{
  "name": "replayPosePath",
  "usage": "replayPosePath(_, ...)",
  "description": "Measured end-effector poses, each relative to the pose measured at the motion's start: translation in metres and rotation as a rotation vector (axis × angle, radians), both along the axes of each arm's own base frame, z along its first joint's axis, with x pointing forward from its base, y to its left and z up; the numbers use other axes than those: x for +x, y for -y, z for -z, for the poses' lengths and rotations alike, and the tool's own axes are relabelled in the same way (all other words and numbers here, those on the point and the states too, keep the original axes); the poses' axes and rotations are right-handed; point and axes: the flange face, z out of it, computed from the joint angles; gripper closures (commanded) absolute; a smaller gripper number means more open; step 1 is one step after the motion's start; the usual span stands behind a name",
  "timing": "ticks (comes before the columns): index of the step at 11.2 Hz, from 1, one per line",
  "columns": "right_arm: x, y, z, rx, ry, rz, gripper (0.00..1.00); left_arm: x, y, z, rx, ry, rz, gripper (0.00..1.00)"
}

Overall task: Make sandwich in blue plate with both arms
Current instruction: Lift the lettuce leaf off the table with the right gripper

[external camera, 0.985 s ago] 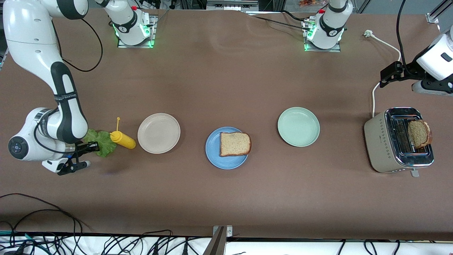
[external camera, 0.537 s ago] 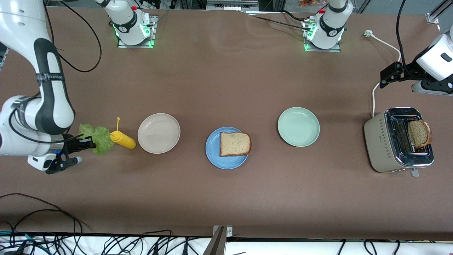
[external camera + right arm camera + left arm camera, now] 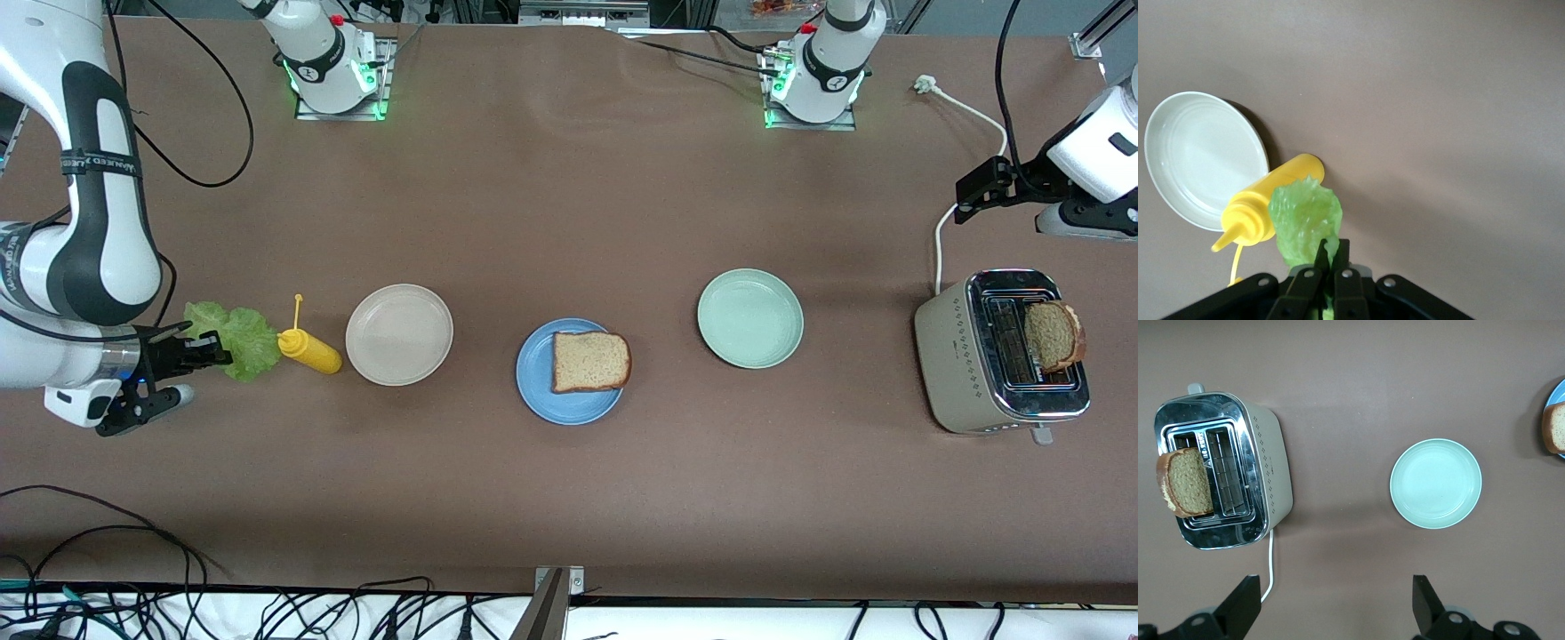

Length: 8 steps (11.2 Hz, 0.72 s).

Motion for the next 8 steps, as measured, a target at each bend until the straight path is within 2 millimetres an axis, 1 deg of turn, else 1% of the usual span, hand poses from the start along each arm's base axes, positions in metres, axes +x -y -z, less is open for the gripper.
replayPosePath(1,0.000,-0.002,-0.007,0.003,0.002,-0.006,1.00,0.000,0.000,0.000,0.000,0.000,0.000,0.00)
replayPosePath(5,-0.004,-0.012,-0.048,0.016,0.010,-0.029,1.00,0.000,0.000,0.000,0.000,0.001,0.000,0.00)
replayPosePath(8,-0.010,-0.032,-0.064,0.034,-0.005,-0.043,1.00,0.000,0.000,0.000,0.000,0.002,0.001,0.00)
